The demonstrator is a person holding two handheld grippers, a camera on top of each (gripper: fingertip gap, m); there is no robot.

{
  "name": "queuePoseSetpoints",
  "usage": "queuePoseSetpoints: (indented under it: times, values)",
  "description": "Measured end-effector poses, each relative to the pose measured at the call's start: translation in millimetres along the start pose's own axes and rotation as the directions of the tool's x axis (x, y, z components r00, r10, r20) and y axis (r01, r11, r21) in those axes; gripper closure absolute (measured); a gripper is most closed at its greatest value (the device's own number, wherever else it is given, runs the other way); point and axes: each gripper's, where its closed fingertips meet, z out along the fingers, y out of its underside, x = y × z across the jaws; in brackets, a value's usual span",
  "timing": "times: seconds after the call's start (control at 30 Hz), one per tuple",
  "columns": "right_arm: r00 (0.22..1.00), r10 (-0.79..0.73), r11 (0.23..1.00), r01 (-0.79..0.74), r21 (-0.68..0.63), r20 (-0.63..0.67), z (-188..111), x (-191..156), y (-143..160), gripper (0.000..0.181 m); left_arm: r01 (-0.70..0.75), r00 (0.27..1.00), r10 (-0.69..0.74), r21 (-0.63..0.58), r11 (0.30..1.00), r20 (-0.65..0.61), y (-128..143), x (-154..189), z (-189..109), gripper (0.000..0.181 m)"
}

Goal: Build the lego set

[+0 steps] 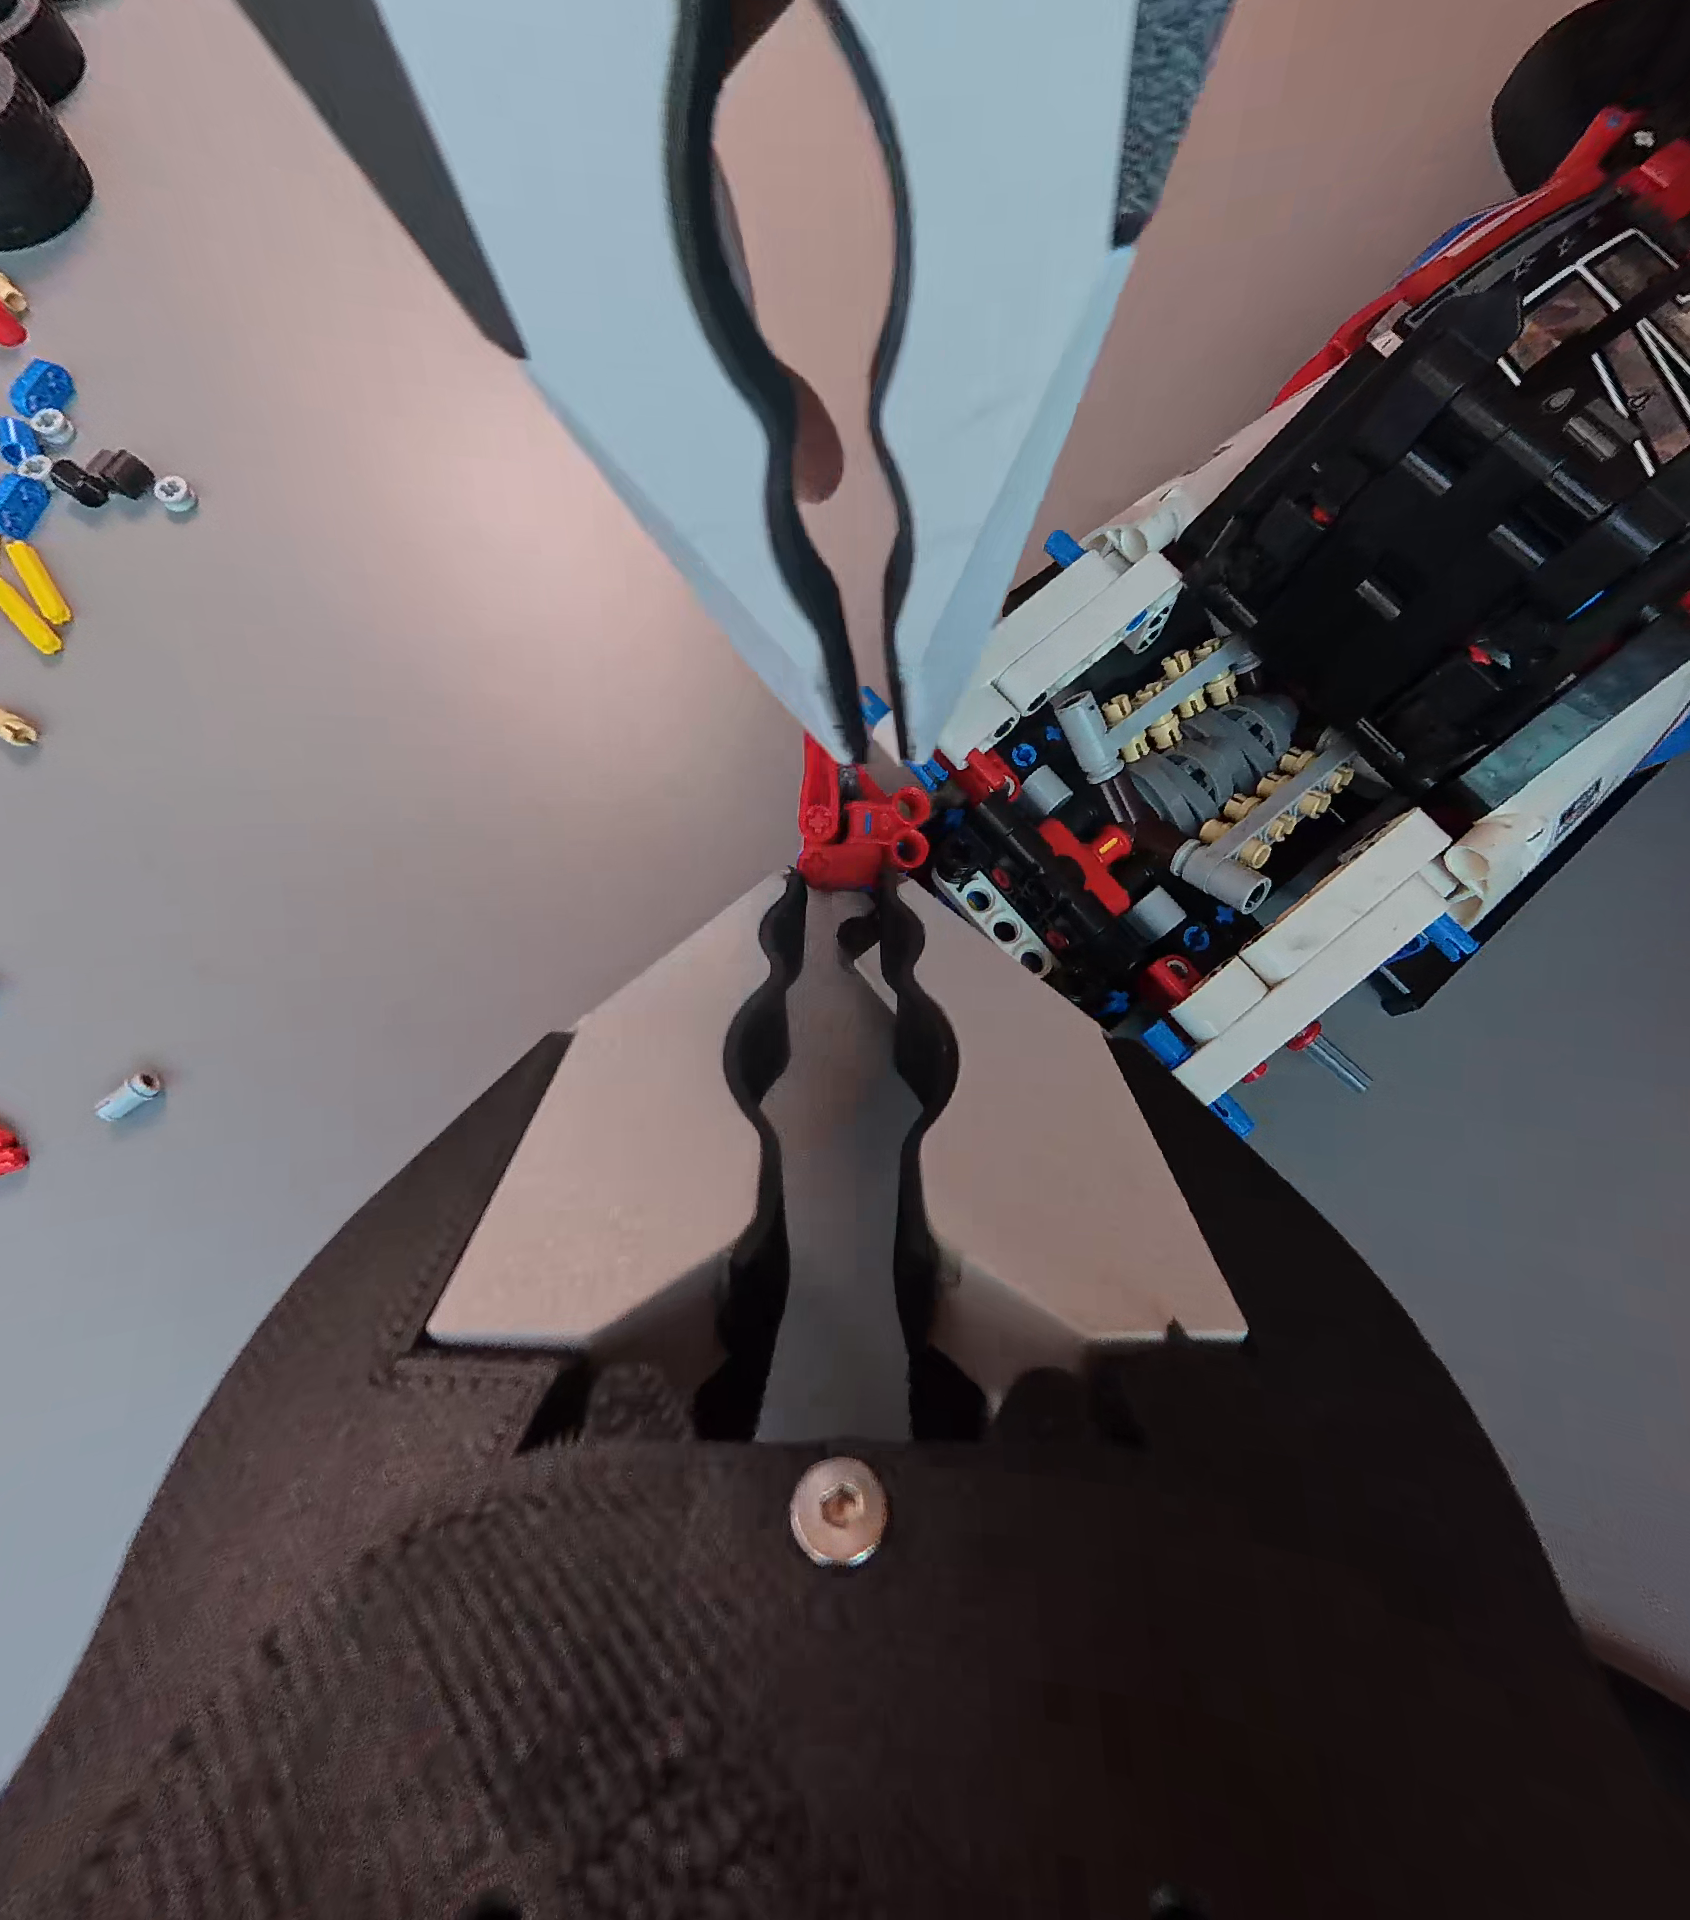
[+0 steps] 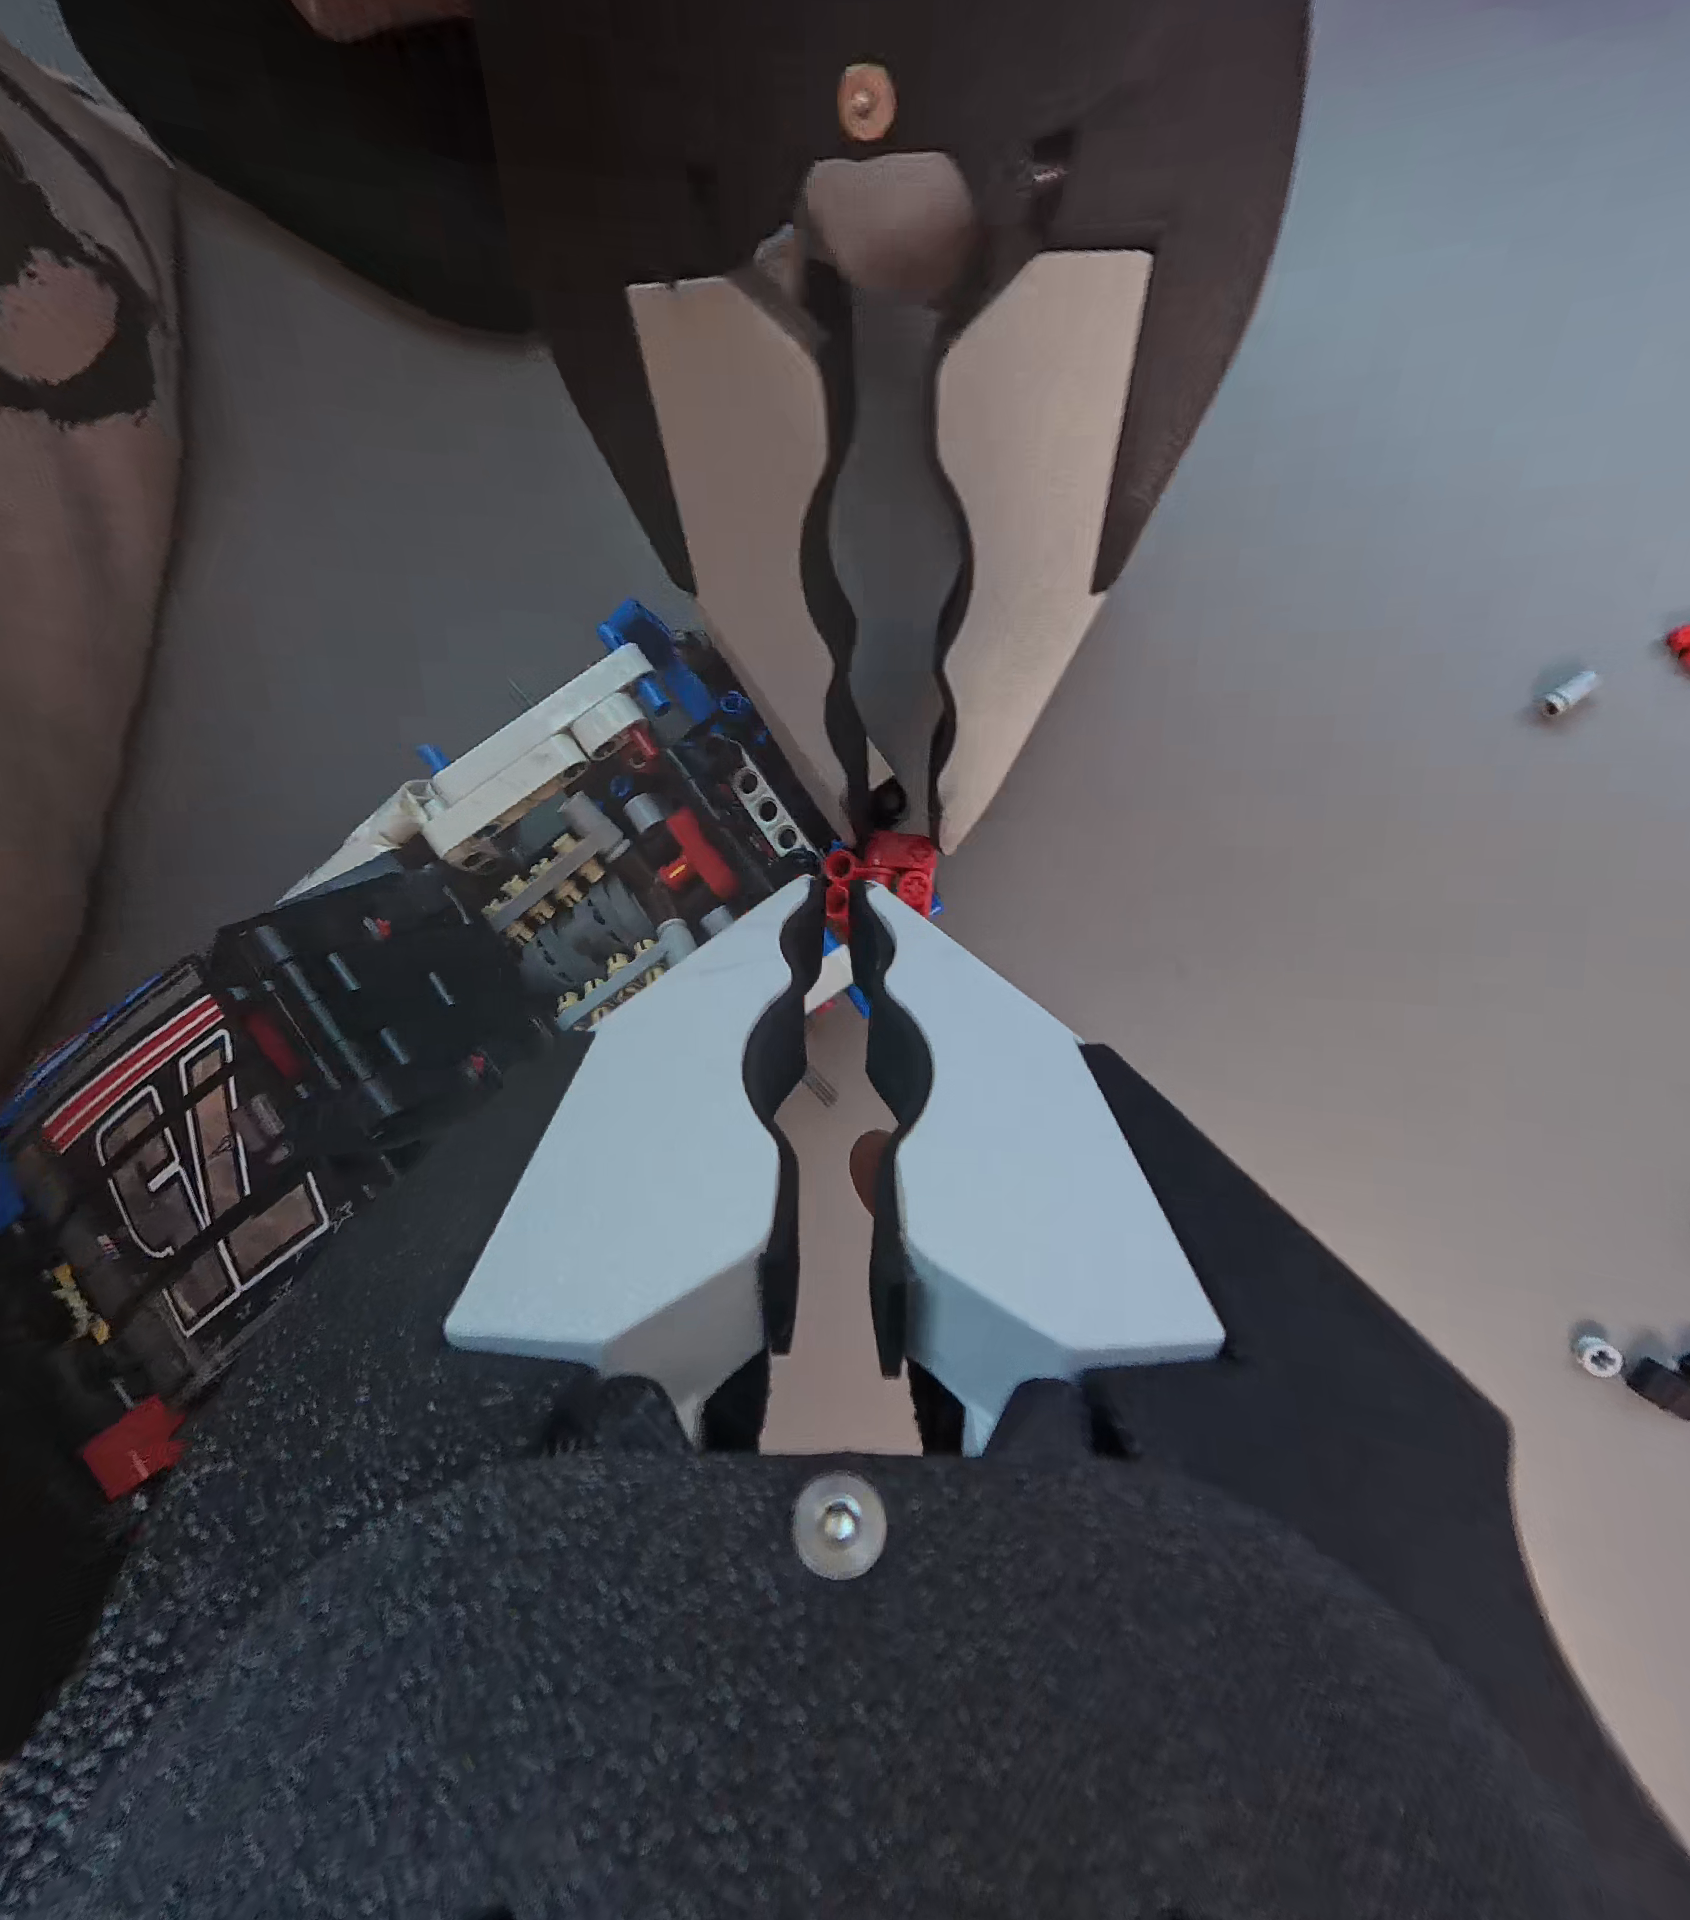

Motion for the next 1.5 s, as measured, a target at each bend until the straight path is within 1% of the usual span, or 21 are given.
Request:
queuePoseSetpoints:
  times: [0.07, 0.17, 0.23, 0.3, 0.43, 0.6, 0.77, 0.83, 0.87, 0.97, 1.07, 1.13, 1.23, 1.37, 1.43, 1.5]
  values:
    - [1.000, -0.014, 1.000, 0.014, -0.009, -0.019, 7.5, -5.6, 0.9, 0.181, 0.007, 1.000, -0.007, -0.002, 1.000, 0.000, -0.2, -0.4, 0.5, 0.170]
    - [0.994, -0.025, 0.998, 0.019, -0.058, -0.105, 17.1, 5.1, 12.3, 0.181, 0.029, 1.000, -0.029, 0.000, 1.000, -0.007, -0.1, -0.6, 0.7, 0.170]
    - [0.994, -0.003, 0.999, -0.002, -0.052, -0.105, 17.1, 5.7, 13.1, 0.181, 0.044, 0.999, -0.044, 0.002, 0.999, -0.016, 0.1, -0.2, 0.8, 0.174]
    - [0.991, -0.036, 0.997, 0.027, -0.075, -0.126, 17.6, 7.4, 14.7, 0.181, 0.044, 0.999, -0.044, -0.001, 0.999, -0.022, 0.7, 1.7, 2.1, 0.179]
    - [0.992, -0.048, 0.996, 0.039, -0.080, -0.114, 19.4, 3.2, 10.8, 0.181, 0.036, 0.999, -0.036, -0.007, 0.999, -0.017, 1.5, 1.5, 2.0, 0.179]
    - [0.988, -0.079, 0.994, 0.067, -0.091, -0.133, 20.3, 3.4, 9.4, 0.181, 0.033, 0.999, -0.033, -0.007, 0.999, -0.027, 2.7, 2.0, 0.7, 0.178]
    - [0.973, -0.160, 0.981, 0.138, -0.138, -0.165, 21.8, 2.5, 10.9, 0.181, 0.043, 0.998, -0.043, -0.008, 0.999, -0.044, 3.4, 3.2, -1.3, 0.178]
    - [0.967, -0.194, 0.973, 0.168, -0.160, -0.164, 23.8, 0.3, 12.1, 0.181, 0.051, 0.998, -0.050, 0.005, 0.999, -0.045, 2.4, 0.6, -7.5, 0.176]
    - [0.964, -0.204, 0.971, 0.177, -0.161, -0.170, 24.2, 0.0, 11.3, 0.181, 0.056, 0.997, -0.055, 0.008, 0.998, -0.052, 2.6, 0.1, -11.1, 0.172]
    - [0.966, -0.195, 0.974, 0.171, -0.149, -0.169, 25.1, -1.2, 9.6, 0.181, 0.079, 0.995, -0.079, -0.007, 0.997, -0.067, 7.2, 1.1, -10.8, 0.159]
    - [0.970, -0.183, 0.978, 0.162, -0.133, -0.159, 26.2, -1.8, 7.6, 0.181, 0.115, 0.989, -0.115, -0.001, 0.993, -0.094, 8.6, 2.5, -3.0, 0.157]
    - [0.973, -0.171, 0.981, 0.154, -0.118, -0.155, 27.3, -2.4, 5.2, 0.181, 0.125, 0.986, -0.124, 0.004, 0.992, -0.109, 9.2, 2.5, -1.3, 0.160]
    - [0.981, -0.139, 0.987, 0.126, -0.098, -0.138, 26.9, -2.2, 3.9, 0.181, 0.094, 0.989, -0.093, 0.006, 0.996, -0.118, 10.3, 5.2, -0.8, 0.168]
    - [0.987, -0.107, 0.992, 0.098, -0.086, -0.116, 27.5, -2.8, 2.7, 0.181, 0.052, 0.993, -0.051, 0.009, 0.999, -0.107, 10.9, 5.2, -1.7, 0.169]
    - [0.990, -0.087, 0.994, 0.079, -0.077, -0.108, 28.1, -3.2, 1.3, 0.181, 0.048, 0.993, -0.046, 0.014, 0.999, -0.112, 11.6, 5.6, -2.5, 0.168]
    - [0.988, -0.100, 0.992, 0.090, -0.086, -0.114, 28.4, -3.3, 0.7, 0.181, 0.060, 0.991, -0.057, 0.022, 0.998, -0.122, 11.9, 5.9, -2.9, 0.168]
